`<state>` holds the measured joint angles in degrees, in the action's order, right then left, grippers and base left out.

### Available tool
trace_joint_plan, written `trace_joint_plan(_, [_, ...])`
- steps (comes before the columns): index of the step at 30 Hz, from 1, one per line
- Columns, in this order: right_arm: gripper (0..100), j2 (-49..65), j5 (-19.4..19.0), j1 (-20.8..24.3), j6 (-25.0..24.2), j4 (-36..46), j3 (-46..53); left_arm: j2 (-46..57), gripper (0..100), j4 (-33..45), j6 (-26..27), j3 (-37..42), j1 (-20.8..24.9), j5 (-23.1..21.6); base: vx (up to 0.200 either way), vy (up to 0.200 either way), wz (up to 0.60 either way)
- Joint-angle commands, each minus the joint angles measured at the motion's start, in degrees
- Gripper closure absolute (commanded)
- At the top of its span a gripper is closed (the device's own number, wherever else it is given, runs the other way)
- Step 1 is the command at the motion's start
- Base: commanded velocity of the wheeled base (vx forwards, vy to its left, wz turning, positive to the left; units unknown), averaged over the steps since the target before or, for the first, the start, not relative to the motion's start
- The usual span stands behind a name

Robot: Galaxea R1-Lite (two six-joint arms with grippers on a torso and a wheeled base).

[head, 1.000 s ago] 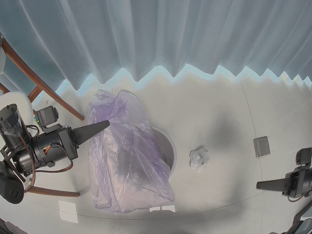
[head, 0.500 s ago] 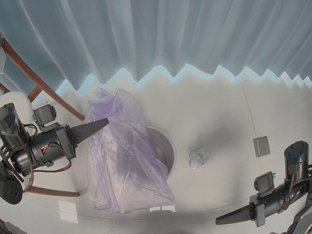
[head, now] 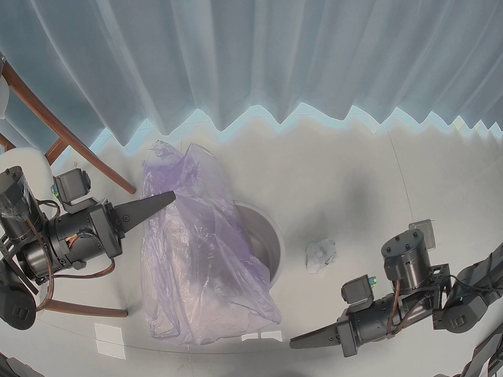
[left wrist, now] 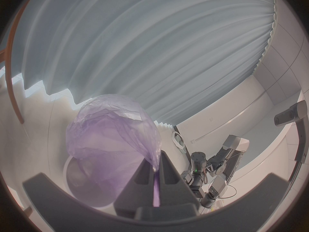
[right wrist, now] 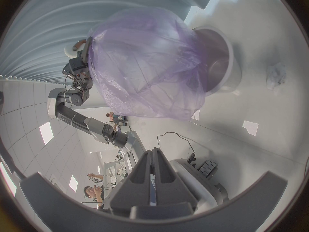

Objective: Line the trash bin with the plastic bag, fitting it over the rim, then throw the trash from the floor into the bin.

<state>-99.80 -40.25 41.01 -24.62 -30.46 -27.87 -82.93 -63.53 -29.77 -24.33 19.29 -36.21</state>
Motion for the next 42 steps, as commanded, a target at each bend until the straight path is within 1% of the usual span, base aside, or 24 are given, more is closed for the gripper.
trace_joint_plan(1, [100,-6.5,0.0,1.0,-0.1,-3.8,-2.7,-0.1,100,0.0,0.0,0.1,0.1,0.0,0.0,0.0,0.0])
trace_joint_plan(5, [100,-10.9,0.3,0.9,-1.0,-14.1,-2.6,-0.1,100,0.1,0.0,0.2,0.7,0.0,0.0,0.0,0.0])
trace_joint_plan(6, [100,-11.1,0.3,0.9,-1.1,-14.5,-2.7,-0.1,100,0.1,0.0,0.2,0.7,0.0,0.0,0.0,0.0])
trace_joint_plan(7, [100,-12.6,0.6,1.0,-3.1,-18.5,-3.2,-0.1,100,0.1,0.0,0.2,0.8,0.0,0.0,0.0,0.0])
trace_joint_plan(9, [100,-13.7,1.7,1.4,-5.6,-20.5,-4.8,-0.1,100,0.1,0.0,0.2,0.9,0.1,0.0,0.0,0.0])
trace_joint_plan(11, [100,-14.8,3.1,2.4,-8.0,-21.0,-7.2,-0.1,100,0.1,0.0,0.2,0.9,0.0,0.0,0.0,0.0])
trace_joint_plan(13, [100,-16.1,4.2,2.6,-9.1,-21.1,-9.4,-0.1,100,0.1,0.0,0.2,0.9,0.0,0.0,0.0,0.0])
trace_joint_plan(16, [100,-17.8,5.0,2.6,-9.2,-21.1,-11.9,0.0,100,0.2,0.0,0.3,1.0,0.0,0.0,0.0,0.0])
trace_joint_plan(18, [100,-20.3,6.9,2.7,-9.2,-21.2,-15.0,0.1,100,0.1,0.0,0.6,1.8,0.0,0.0,0.0,0.0])
trace_joint_plan(20, [100,-20.3,6.9,2.7,-9.2,-21.2,-15.0,0.1,100,0.1,0.0,0.6,1.8,0.0,0.0,0.0,0.0])
trace_joint_plan(21, [100,-22.9,9.6,2.8,-9.1,-21.3,-18.5,0.2,100,0.1,0.0,0.6,2.5,0.1,0.0,0.0,0.0])
trace_joint_plan(23, [100,-24.2,10.9,2.7,-9.1,-21.4,-20.6,0.2,100,0.1,-0.1,0.6,2.8,0.2,0.0,0.0,0.0])
trace_joint_plan(25, [100,-24.3,11.0,2.7,-9.1,-21.4,-20.7,0.2,100,0.1,-0.1,0.7,2.8,0.2,0.0,0.0,0.0])
trace_joint_plan(26, [100,-25.7,12.1,2.6,-9.2,-21.4,-24.0,0.2,100,0.1,-0.2,0.6,2.8,0.3,0.0,0.0,0.0])
trace_joint_plan(27, [100,-25.7,12.1,2.6,-9.2,-21.4,-24.0,0.2,100,0.1,-0.2,0.6,2.8,0.3,0.0,0.0,0.0])
trace_joint_plan(30, [100,-27.9,13.3,2.5,-9.3,-21.6,-28.8,0.2,100,0.9,-0.4,0.6,2.9,0.3,0.0,0.0,0.0])
trace_joint_plan(35, [100,-33.3,18.8,2.7,-9.5,-26.0,-34.8,-0.2,100,1.5,-0.6,0.7,2.5,0.5,0.0,0.0,0.0])
trace_joint_plan(38, [100,-37.0,21.4,3.0,-10.3,-29.0,-38.2,-0.2,100,3.7,-0.5,0.7,2.2,0.6,0.0,0.0,0.0])
trace_joint_plan(39, [100,-37.0,21.4,3.0,-10.3,-29.0,-38.2,-0.2,100,3.7,-0.5,0.7,2.2,0.6,0.0,0.0,0.0])
trace_joint_plan(40, [100,-38.8,22.9,3.6,-11.9,-29.9,-40.2,-0.1,100,5.3,-0.5,0.6,2.3,0.6,0.0,0.0,0.0])
trace_joint_plan(42, [100,-39.8,24.4,4.4,-13.3,-29.7,-41.8,0.1,100,6.5,-0.5,0.6,2.8,0.6,0.0,0.0,0.0])
